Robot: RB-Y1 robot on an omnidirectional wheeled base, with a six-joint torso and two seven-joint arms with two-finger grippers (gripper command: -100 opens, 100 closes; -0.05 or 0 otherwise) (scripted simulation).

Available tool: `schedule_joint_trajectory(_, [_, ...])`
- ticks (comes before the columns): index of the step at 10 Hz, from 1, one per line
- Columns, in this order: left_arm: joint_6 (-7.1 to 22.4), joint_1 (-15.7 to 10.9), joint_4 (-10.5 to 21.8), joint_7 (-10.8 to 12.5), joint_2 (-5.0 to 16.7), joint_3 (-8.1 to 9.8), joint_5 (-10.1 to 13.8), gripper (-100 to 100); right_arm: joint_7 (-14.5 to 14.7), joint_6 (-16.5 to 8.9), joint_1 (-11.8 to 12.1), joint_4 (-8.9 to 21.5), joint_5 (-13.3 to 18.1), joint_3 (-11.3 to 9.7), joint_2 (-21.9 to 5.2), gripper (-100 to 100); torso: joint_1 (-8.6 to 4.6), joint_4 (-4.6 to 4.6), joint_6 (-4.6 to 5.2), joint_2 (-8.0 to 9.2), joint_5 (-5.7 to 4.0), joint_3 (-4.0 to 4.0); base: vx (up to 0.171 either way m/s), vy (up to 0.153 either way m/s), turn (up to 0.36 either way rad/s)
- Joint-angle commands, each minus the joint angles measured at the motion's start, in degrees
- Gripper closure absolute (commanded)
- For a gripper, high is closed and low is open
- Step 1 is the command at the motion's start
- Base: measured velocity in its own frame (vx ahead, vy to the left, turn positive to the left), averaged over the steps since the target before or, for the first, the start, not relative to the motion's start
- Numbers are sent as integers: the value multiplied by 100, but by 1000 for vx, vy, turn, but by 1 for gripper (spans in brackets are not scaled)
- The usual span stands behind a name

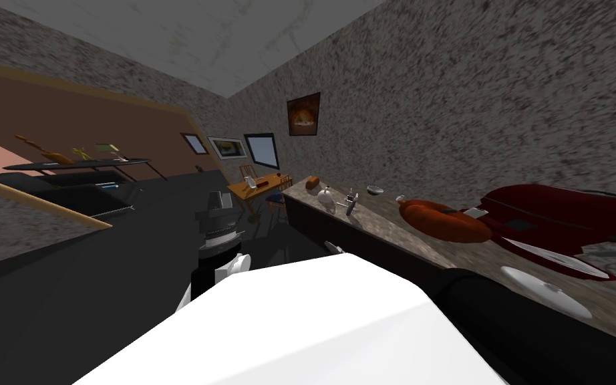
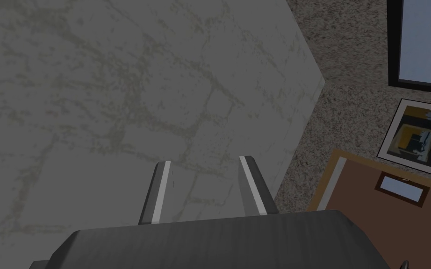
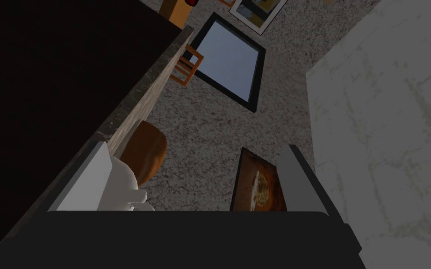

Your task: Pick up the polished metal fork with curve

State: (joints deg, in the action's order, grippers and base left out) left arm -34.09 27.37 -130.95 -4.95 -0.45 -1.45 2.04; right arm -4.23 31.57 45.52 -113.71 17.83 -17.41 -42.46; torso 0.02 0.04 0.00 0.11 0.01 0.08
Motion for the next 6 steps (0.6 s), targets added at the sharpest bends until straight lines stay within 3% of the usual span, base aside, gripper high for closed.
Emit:
schedule_joint_trajectory(1, [0, 0, 0, 0, 0, 0, 0, 0, -33, -37, 51, 71, 51, -56, -274, -100, 0, 0, 0, 0, 0, 0, -34, 26, 84])
schedule_joint_trajectory(2, [0, 0, 0, 0, 0, 0, 0, 0, -45, 16, 199, 350, 158, -162, -431, -100, 0, 1, 1, 1, 0, 1, -44, 41, 160])
schedule_joint_trajectory(3, [0, 0, 0, 0, 0, 0, 0, 0, -45, 16, 199, 350, 158, -162, -612, -100, 4, 1, -1, 4, 1, 2, -38, 42, 50])
schedule_joint_trajectory(4, [0, 0, 0, 0, 0, 0, 0, 0, -46, 71, 346, 600, 261, -265, -783, -100, 5, 2, 2, 4, 2, 3, -39, 52, 130])
schedule_joint_trajectory(5, [0, 0, 0, 0, 0, 0, 0, 0, -46, 71, 346, 641, 261, -265, -967, -100, 9, 1, 0, 4, 2, 3, -27, 36, 54])
schedule_joint_trajectory(6, [0, 1, 0, 0, 0, 0, 0, 0, -38, 128, 492, 793, 360, -364, -1186, -100, 3, 1, 2, 0, 2, 0, -27, 42, 126])
